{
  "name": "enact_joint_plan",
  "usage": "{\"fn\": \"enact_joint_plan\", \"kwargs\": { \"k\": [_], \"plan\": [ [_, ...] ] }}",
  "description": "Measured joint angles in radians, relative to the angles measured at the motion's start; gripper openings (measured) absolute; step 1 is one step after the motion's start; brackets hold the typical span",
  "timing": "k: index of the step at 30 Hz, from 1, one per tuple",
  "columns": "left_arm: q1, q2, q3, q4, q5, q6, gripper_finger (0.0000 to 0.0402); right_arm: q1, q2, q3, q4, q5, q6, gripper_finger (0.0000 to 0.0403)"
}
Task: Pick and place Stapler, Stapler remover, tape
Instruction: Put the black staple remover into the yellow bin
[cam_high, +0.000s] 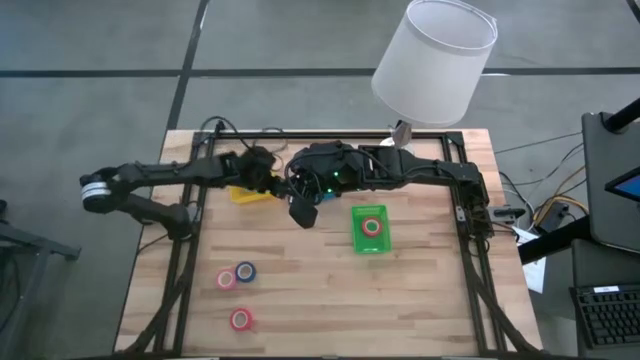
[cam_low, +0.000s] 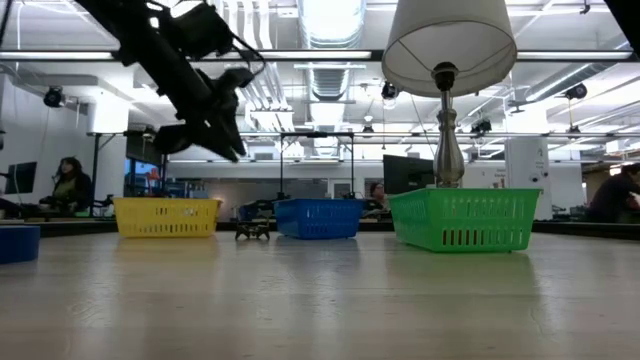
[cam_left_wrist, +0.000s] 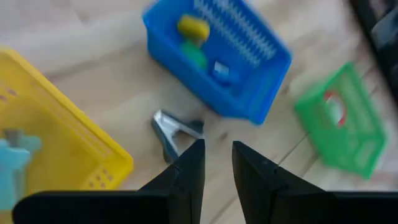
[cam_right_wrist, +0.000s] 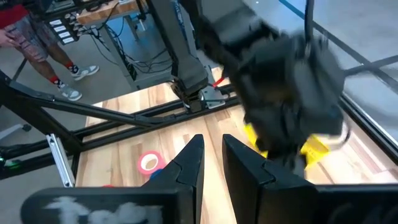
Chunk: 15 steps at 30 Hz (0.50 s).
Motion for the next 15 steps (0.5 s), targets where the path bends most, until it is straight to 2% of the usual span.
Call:
{"fn": "enact_joint_plan", "kwargs": {
  "k": [9,15],
  "plan": [
    [-0.016,0.177,-0.001,0.008,-0.023,-0.009,0.0083,0.000,0.000,0.000,-0.001,0.000,0.004,0.0052],
    [-0.018,0.243,-0.002,0.008,0.010,-0.012,0.0083,0.003,0.000,0.000,-0.004,-0.002,0.004,0.0052]
  ]
}}
